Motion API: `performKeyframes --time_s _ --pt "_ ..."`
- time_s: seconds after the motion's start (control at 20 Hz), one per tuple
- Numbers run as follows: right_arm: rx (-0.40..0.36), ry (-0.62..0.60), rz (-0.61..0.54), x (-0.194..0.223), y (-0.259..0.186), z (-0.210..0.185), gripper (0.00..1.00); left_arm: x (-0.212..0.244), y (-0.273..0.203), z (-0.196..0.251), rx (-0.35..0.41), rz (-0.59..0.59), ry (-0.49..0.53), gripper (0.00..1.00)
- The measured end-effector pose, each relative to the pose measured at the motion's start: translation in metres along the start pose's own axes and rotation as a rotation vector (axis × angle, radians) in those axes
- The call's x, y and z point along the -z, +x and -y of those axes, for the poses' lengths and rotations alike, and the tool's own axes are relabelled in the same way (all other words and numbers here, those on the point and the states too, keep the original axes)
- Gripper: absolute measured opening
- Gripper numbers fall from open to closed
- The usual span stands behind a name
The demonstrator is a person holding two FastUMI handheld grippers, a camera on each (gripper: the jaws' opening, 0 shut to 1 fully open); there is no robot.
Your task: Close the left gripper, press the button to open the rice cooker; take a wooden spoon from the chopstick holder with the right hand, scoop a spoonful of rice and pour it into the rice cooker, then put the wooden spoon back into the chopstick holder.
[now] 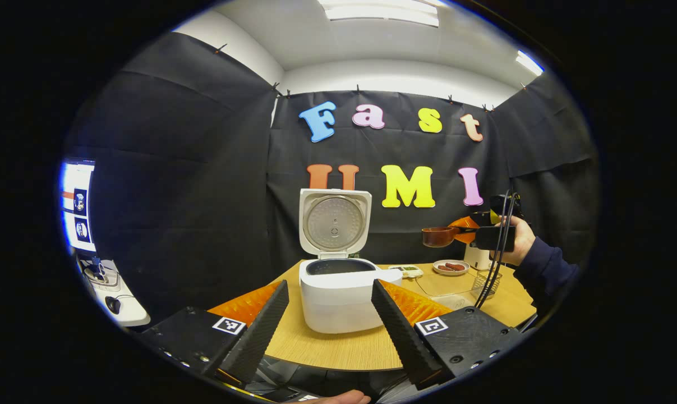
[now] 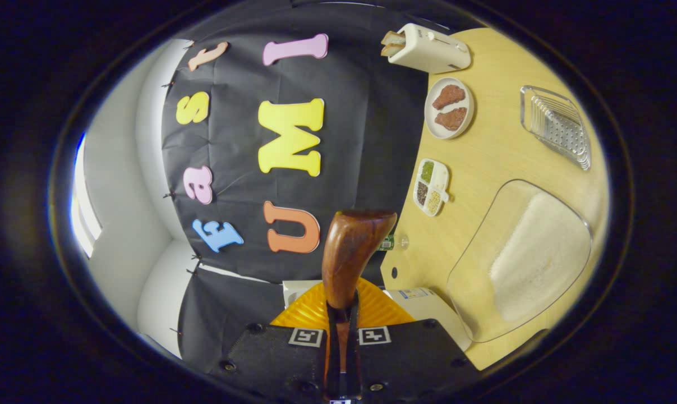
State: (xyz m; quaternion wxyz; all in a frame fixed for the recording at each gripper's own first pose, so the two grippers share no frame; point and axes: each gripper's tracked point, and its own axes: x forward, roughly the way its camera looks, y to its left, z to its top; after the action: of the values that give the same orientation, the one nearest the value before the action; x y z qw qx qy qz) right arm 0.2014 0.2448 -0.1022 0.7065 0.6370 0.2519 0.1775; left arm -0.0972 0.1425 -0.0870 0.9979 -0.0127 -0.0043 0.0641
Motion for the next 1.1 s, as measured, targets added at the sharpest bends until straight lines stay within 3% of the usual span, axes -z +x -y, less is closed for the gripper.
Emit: performKeyframes --time_s 0.6,0.85,1.1 --pt "0.089 -0.212 -0.11 0.106 0.11 -0.028 0.1 -0.011 -0.007 -0.045 -0.059 0.035 0.002 0.94" --pt "0.146 -0.428 -0.147 0.143 0.146 -0.025 0.1 -0.003 -0.013 -0.063 -0.096 0.024 -0.02 0.94" --pt "0.203 -0.597 -0.119 0.15 0.171 -0.014 0.1 -0.005 -0.018 -0.064 -0.073 0.026 -0.035 0.94"
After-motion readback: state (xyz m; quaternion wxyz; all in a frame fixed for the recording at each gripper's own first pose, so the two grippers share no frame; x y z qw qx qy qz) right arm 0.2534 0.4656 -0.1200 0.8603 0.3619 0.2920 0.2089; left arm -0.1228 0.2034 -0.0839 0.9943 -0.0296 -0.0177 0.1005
